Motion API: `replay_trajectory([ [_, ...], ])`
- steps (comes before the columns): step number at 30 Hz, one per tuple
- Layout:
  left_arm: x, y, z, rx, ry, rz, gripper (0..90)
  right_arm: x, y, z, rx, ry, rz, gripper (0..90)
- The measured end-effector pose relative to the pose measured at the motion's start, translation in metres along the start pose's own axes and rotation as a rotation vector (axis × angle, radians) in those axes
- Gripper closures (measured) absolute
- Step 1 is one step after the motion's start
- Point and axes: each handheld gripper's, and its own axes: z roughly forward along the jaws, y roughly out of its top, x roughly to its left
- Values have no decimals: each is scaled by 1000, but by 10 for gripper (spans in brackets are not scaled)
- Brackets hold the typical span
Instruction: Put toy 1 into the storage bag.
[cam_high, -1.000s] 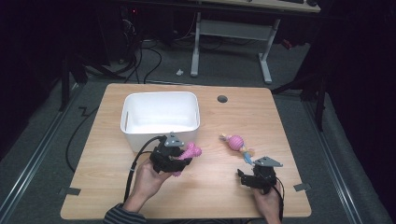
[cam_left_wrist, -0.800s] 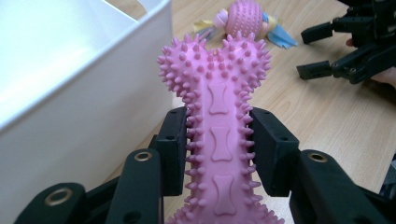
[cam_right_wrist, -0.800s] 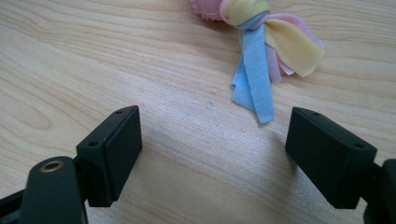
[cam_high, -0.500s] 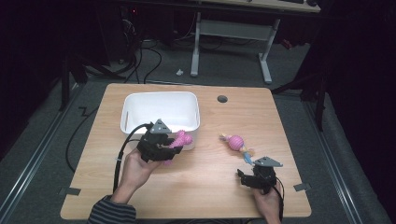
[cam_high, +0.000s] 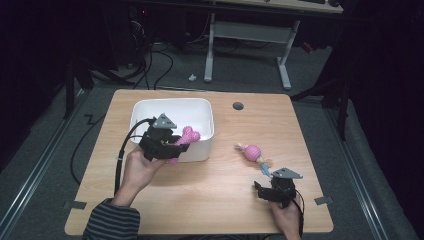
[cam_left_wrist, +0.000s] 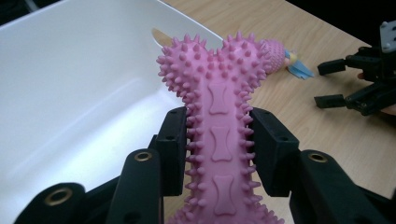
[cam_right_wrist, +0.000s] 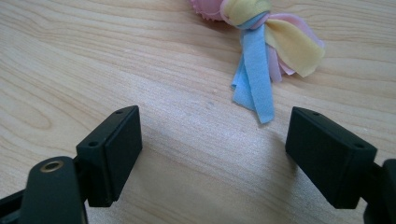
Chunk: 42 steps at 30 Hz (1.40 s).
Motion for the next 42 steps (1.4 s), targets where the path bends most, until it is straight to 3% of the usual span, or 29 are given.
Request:
replay_trajectory([
  [9, 16, 18, -2, 12, 68, 3, 589, 0, 0, 0, 0, 0, 0, 185],
  [16, 25, 26, 5, 23, 91, 1, 589, 0, 0, 0, 0, 1, 1, 185],
  [23, 32, 28, 13, 37, 115, -3, 589, 0, 0, 0, 0, 2, -1, 185],
  [26, 37, 30, 18, 38, 146, -5, 589, 0, 0, 0, 0, 2, -1, 185],
  [37, 51, 29, 31, 48, 178, -45, 588, 0, 0, 0, 0, 3, -2, 185],
  [42, 53, 28, 36, 60, 192, -42, 587, 0, 0, 0, 1, 3, -4, 185],
])
